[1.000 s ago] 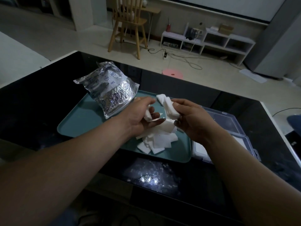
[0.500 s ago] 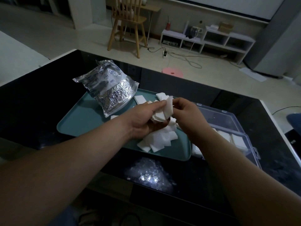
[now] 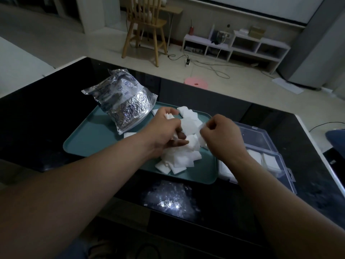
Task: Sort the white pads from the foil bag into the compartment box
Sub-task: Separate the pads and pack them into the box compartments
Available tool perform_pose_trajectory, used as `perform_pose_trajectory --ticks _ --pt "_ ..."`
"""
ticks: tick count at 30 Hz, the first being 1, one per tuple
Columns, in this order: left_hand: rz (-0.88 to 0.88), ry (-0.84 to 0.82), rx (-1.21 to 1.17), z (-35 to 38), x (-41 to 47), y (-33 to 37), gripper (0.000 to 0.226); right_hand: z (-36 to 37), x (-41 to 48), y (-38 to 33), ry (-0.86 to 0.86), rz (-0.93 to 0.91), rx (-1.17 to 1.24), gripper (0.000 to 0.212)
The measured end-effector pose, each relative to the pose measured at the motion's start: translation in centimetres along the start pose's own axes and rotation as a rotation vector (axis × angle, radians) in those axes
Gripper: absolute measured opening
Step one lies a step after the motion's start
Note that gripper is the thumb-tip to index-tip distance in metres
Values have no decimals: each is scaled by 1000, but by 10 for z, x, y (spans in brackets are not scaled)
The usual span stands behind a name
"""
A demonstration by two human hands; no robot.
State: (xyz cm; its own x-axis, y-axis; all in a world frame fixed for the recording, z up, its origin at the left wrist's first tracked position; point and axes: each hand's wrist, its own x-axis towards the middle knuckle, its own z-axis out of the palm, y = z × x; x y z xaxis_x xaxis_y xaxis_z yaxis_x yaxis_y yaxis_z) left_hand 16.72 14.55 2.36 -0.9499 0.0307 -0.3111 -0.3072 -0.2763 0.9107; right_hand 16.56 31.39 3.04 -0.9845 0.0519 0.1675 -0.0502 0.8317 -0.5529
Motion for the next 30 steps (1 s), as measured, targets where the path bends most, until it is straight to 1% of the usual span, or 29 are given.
perform_pose_trajectory --ticks 1,3,5,6,8,10,11,12,13,15,16,18,21,23,26,30 --pt "-4 -7 6 0 0 1 27 2 -1 3 -19 -7 -111 8" --pt "-26 -58 -1 1 0 0 10 8 -3 4 -126 -16 -254 6" --pt "-57 -116 3 2 0 -3 19 14 -4 5 -225 -14 -279 10" --pt "-70 -132 12 3 0 -4 26 15 -3 5 -230 -21 -258 12" --pt "-106 -157 -1 5 -1 -4 40 10 -1 5 -163 -66 -155 16" --pt "-157 -201 -65 4 0 -3 56 -2 -2 1 -108 -139 25 18" --pt "-180 -252 -92 3 -1 -1 61 -8 -5 -2 -121 -188 110 20" --pt "-193 -314 -103 2 0 0 61 -14 -9 -5 -166 -242 172 24" --pt "-197 -365 -111 1 -1 0 54 -18 -14 -9 -230 -286 200 30" --pt "-208 -411 -135 2 -4 0 44 -18 -22 -12 -341 -329 182 41" --pt "-215 -436 -149 3 -5 -1 44 -16 -25 -13 -364 -336 165 43" --pt "-227 -502 -165 2 -8 -1 51 -13 -28 -16 -361 -341 208 40" --pt "-240 -632 -249 -3 -10 0 67 -21 -27 -15 -391 -287 383 34" --pt "-238 -635 -280 -6 -10 -3 66 -28 -26 -13 -416 -271 423 35" --pt "-211 -572 -253 -4 -12 -8 56 -30 -25 -6 -396 -292 374 39" --pt "-215 -604 -237 4 -14 -9 58 -29 -30 -5 -412 -264 418 40"
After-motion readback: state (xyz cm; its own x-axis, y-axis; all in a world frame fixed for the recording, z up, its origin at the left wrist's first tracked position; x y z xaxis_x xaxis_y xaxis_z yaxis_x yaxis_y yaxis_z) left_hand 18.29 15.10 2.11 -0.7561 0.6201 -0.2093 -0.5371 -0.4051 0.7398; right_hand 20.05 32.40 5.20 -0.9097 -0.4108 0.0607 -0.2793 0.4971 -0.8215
